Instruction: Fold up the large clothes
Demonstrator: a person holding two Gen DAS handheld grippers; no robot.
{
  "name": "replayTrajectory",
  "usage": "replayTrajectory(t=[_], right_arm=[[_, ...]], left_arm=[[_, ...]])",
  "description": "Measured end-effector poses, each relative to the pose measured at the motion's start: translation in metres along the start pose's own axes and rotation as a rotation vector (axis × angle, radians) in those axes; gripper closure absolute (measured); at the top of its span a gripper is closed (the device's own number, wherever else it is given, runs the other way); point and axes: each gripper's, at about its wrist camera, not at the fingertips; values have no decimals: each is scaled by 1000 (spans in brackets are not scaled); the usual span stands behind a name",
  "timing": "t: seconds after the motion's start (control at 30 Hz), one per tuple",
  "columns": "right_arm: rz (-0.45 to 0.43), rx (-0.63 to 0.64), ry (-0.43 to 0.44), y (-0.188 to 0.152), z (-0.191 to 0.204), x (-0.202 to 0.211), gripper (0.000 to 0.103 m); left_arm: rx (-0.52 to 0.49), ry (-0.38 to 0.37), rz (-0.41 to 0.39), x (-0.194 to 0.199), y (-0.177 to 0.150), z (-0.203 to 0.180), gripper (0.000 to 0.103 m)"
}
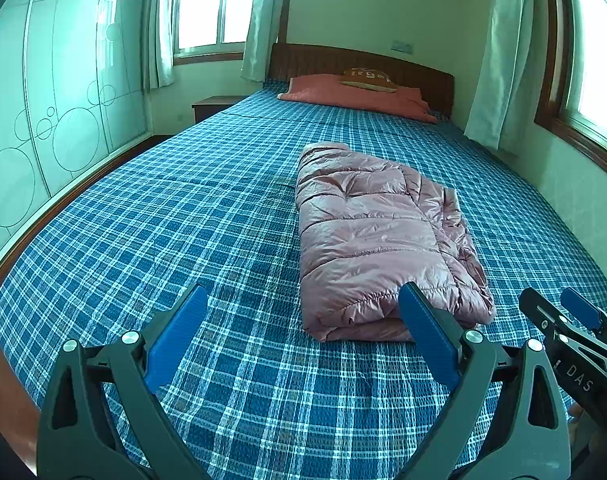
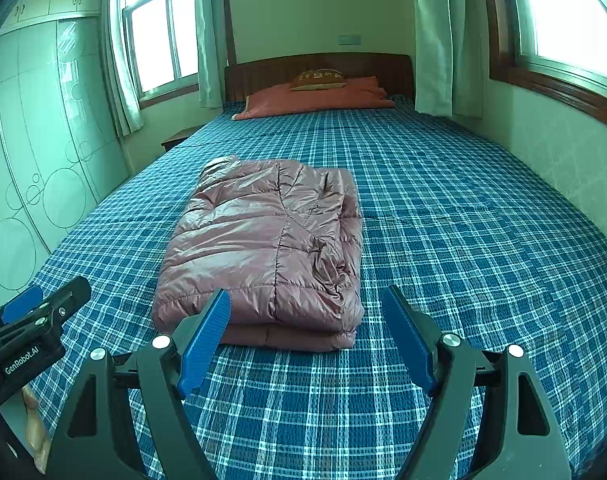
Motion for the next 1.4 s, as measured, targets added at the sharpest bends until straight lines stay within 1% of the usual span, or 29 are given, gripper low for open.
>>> replayTrajectory(t=[0.47, 1.4], right_arm=[[-9, 1, 7, -1, 1, 3, 26], [-13, 6, 17, 0, 5, 3, 26]], left_arm=[[-14, -3, -10, 6, 2, -6, 7], [-9, -2, 3, 4, 0, -6, 7]])
Point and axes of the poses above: each gripper's, at about its wrist camera, not at the fingertips, and x roughly against the way its jaws point, z to its left, y to its top, and after that the axes turned 6 degrees about -x, right-handed
